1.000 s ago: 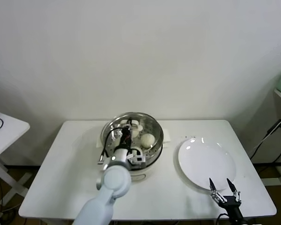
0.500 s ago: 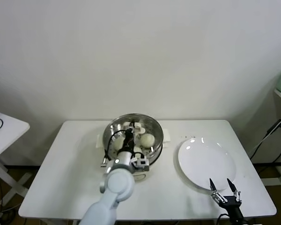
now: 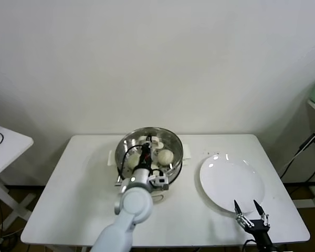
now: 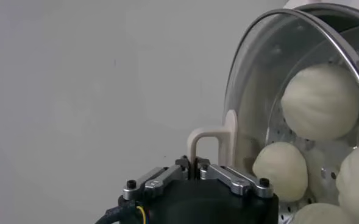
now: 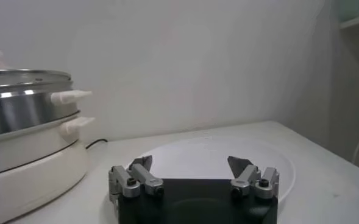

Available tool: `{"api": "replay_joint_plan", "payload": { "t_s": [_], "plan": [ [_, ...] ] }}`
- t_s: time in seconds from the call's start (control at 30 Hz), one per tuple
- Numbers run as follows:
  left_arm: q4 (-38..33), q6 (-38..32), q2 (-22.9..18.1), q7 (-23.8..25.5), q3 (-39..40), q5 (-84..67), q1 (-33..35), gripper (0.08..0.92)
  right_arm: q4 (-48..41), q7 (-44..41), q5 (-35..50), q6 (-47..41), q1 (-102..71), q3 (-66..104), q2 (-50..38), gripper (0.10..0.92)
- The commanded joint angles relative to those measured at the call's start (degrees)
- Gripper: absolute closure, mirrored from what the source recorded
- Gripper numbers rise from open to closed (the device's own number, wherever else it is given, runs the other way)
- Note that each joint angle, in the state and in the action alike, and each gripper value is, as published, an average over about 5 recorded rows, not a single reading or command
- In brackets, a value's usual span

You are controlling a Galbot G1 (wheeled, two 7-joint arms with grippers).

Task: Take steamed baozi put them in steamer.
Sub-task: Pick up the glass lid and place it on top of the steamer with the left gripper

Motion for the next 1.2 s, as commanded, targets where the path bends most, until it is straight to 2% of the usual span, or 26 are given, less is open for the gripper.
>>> {"api": "replay_joint_plan", "payload": {
  "t_s": [0.03,1.07,1.2],
  "plan": [
    [0.59,-0.07,-0.3,-0.25,0.1,0.35,-0.05,0.85,-0.19,-0.07,0.04,0.12,0.17,0.01,0.05,0.203],
    [0.55,-0.6,0.1,-0.56,-0.4,0.59,-0.02,0.85,-0.33,-0.12,-0.42,0.28,0.7,-0.08,0.92,0.203],
    [0.61,-0.71,-0.02,-0.66,-0.42,0.71,0.28,0.797,-0.35,-0.14,-0.41,0.32,0.78,-0.09,0.86,0.203]
  ]
}}
